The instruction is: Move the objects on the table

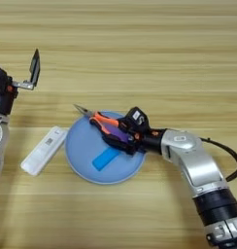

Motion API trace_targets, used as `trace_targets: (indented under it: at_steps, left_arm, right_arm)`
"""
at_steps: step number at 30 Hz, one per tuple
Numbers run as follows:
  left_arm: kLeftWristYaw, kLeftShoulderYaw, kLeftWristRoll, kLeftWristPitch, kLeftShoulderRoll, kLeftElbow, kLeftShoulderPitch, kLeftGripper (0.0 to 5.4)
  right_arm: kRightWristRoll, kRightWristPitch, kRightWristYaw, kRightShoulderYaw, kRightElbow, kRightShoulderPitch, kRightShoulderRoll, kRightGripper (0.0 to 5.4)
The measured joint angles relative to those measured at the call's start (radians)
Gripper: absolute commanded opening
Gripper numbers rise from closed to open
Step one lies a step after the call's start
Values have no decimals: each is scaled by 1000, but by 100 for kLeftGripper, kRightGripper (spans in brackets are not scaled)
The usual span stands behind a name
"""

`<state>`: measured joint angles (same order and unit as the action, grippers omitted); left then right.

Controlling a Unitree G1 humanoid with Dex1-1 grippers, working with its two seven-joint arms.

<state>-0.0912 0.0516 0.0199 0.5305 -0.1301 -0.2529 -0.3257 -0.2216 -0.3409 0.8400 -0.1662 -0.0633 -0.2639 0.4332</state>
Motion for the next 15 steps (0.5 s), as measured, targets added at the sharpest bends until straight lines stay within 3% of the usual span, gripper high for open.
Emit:
trace_targets:
  at_steps: [9,15]
  left_arm:
    - [-9,0,-9,1,0,0,0,540]
    - [-62,-1,-67,-23,-2,9,0,540]
  right_arm:
    - [-37,-23,18,45,91,-25,23,344]
    - [-48,-24,45,67,131,-26,59,344]
